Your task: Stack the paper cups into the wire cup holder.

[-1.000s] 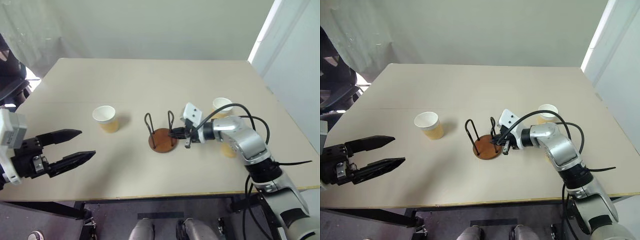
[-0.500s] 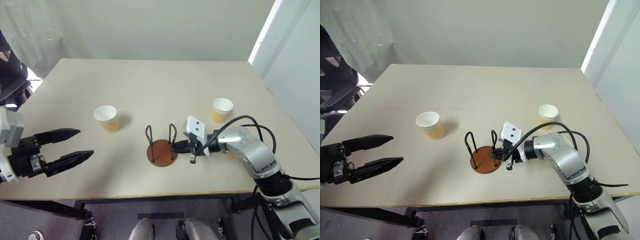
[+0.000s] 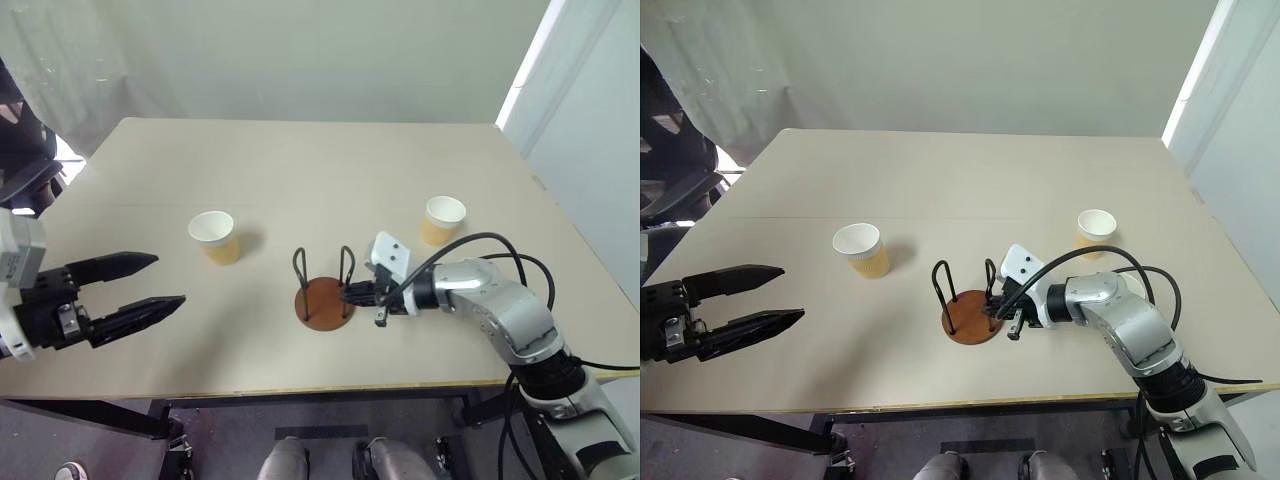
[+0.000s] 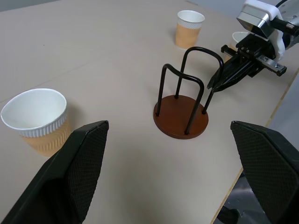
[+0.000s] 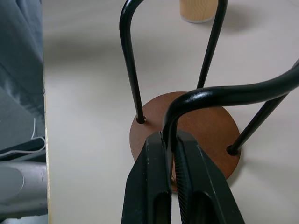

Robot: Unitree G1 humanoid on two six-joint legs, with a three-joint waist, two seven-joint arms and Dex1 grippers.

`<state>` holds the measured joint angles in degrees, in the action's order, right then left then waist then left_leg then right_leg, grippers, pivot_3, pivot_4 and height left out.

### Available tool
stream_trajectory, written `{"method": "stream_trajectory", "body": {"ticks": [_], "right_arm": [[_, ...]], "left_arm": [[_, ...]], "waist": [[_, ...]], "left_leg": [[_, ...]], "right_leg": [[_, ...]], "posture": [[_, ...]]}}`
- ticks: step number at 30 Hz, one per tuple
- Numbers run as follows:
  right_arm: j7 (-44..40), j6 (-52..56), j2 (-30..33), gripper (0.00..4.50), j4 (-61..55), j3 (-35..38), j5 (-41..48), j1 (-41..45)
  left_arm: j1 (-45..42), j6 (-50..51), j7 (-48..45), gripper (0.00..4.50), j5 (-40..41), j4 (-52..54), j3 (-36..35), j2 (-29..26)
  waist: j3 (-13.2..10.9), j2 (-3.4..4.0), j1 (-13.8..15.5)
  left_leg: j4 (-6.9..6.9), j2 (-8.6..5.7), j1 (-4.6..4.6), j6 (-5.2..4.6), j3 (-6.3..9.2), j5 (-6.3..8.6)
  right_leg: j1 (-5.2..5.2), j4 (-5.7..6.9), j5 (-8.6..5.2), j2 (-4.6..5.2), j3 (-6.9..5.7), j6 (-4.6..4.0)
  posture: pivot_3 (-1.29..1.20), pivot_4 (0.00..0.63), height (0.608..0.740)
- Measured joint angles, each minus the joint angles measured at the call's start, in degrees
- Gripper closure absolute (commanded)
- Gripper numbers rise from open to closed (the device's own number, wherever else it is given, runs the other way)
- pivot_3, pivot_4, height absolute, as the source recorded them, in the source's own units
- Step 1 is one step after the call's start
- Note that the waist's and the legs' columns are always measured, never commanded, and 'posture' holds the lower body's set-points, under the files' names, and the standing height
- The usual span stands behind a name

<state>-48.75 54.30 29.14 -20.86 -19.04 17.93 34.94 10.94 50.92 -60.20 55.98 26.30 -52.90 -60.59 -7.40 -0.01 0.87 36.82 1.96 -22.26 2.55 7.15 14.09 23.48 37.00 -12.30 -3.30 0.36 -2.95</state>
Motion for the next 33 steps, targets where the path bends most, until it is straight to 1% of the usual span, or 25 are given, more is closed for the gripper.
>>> {"method": "stream_trajectory", "body": {"ticks": [9,13,22,26,33], "right_arm": [[0.8,0.7,0.5,4.47,-0.3,0.1,1.0,0.4],[0.8,0.9,1.1,3.48,-0.3,-0.1,1.0,0.6],[-0.3,0.5,2.6,0.24,-0.3,-0.8,1.2,0.6],[-2.8,0.1,4.5,0.24,-0.3,-1.1,1.8,0.8],[-11.6,-4.5,13.8,0.24,0.3,-1.3,1.9,7.0]], "left_arm": [[-0.6,0.0,-1.0,0.00,-0.5,-0.6,0.3,-0.1],[-0.7,-0.1,-1.0,0.00,-1.3,-0.6,0.4,-0.1],[-0.8,-0.1,-1.2,0.00,-1.4,-0.6,0.4,-0.1],[-0.8,-0.1,-1.2,0.00,-1.4,-0.6,0.4,-0.1],[-1.9,-0.5,-1.8,0.00,-1.6,-1.6,1.7,-0.1]], "waist": [[0.0,-0.01,0.0],[0.0,-0.01,0.0],[0.0,-0.01,0.0],[0.0,-0.01,0.0],[0.0,-0.02,0.0]], "left_leg": [[0.00,0.00,-0.02,-0.01,0.00,-0.01],[0.00,0.00,-0.07,-0.02,0.00,0.00],[0.00,0.00,-0.10,-0.02,0.00,0.00],[0.00,0.00,-0.12,-0.02,0.00,0.00],[0.01,-0.01,-0.18,-0.04,0.01,-0.01]], "right_leg": [[0.00,-0.02,-0.06,0.00,0.02,0.05],[0.02,-0.04,-0.07,0.00,0.02,0.07],[0.03,-0.05,-0.08,0.00,0.02,0.08],[0.03,-0.06,-0.09,0.00,0.02,0.09],[0.04,-0.08,-0.12,-0.05,0.05,0.12]], "posture": [[0.00,0.150,0.740],[0.00,0.150,0.740],[0.00,0.150,0.740],[0.00,0.150,0.740],[0.00,0.150,0.740]]}}
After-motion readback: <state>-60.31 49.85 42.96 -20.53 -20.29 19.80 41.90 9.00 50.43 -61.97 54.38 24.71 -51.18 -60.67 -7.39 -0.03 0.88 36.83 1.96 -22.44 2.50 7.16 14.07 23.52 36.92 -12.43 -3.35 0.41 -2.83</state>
